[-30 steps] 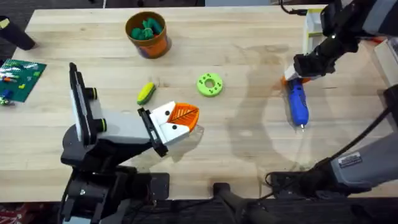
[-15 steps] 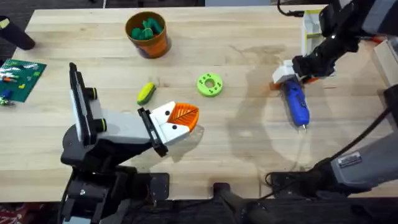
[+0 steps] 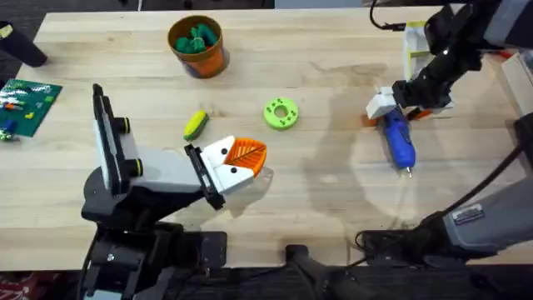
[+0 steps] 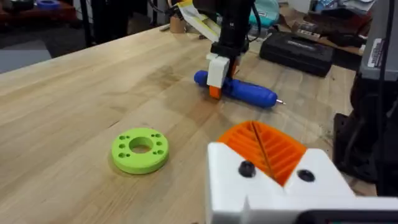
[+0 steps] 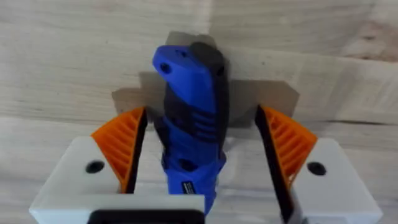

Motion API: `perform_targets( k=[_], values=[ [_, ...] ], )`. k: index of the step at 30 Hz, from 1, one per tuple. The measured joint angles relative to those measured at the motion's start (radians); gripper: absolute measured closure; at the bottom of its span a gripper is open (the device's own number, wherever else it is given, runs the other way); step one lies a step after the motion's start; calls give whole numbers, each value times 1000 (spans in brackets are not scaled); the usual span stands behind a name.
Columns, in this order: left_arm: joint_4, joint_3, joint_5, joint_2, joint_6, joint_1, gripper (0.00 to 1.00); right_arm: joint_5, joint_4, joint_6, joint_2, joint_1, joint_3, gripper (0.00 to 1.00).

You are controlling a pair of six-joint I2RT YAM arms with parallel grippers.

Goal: Pick up the gripper from the table and insert it into the empty holder that is missing its gripper. Then pick up a screw, insert it into the mounting hole, and use the screwdriver to tighten it. Finally, clean up the table by picking up the vegetable and placing it into the bucket.

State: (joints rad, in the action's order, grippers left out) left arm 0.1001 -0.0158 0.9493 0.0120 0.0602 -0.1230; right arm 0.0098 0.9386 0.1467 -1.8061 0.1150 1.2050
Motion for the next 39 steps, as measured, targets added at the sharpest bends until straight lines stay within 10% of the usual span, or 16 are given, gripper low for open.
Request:
perform_targets(
  k=[23, 39],
  values=[
    [0, 0, 0, 0, 0, 0, 995, 50, -151, -152, 243, -98, -247, 8],
    [0, 0, -1, 0, 0, 0, 995, 49, -317, -74, 193, -74, -247, 7]
  ],
)
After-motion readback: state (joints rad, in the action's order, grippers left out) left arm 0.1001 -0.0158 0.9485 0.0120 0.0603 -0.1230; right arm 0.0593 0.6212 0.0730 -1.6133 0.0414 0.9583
